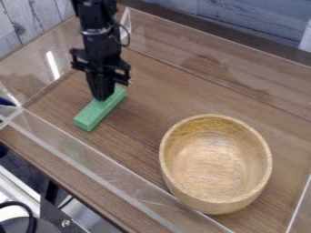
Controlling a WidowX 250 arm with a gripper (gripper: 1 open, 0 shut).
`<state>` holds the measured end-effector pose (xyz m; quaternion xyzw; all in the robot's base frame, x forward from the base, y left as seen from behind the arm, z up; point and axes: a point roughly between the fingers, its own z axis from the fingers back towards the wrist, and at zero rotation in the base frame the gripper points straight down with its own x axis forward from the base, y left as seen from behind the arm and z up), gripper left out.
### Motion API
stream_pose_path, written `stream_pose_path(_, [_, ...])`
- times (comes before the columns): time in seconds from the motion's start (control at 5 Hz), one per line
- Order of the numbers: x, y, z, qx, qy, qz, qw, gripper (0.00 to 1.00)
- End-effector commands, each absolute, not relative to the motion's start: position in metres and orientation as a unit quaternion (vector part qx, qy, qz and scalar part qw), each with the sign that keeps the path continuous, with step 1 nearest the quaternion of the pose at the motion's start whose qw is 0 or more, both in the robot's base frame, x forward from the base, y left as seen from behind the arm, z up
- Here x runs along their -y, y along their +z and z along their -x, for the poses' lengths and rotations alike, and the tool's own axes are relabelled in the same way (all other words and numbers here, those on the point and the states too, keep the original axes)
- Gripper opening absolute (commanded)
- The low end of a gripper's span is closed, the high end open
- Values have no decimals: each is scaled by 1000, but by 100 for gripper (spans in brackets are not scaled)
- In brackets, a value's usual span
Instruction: Put the green block in the brown bowl
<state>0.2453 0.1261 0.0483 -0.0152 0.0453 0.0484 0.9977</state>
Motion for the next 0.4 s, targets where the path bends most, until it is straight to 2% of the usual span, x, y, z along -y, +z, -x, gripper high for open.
stream_pose_path(0.0, [-131,86,-265,2,48,4,999,0])
stream_pose_path(0.2, [-131,87,-267,5,47,5,999,0])
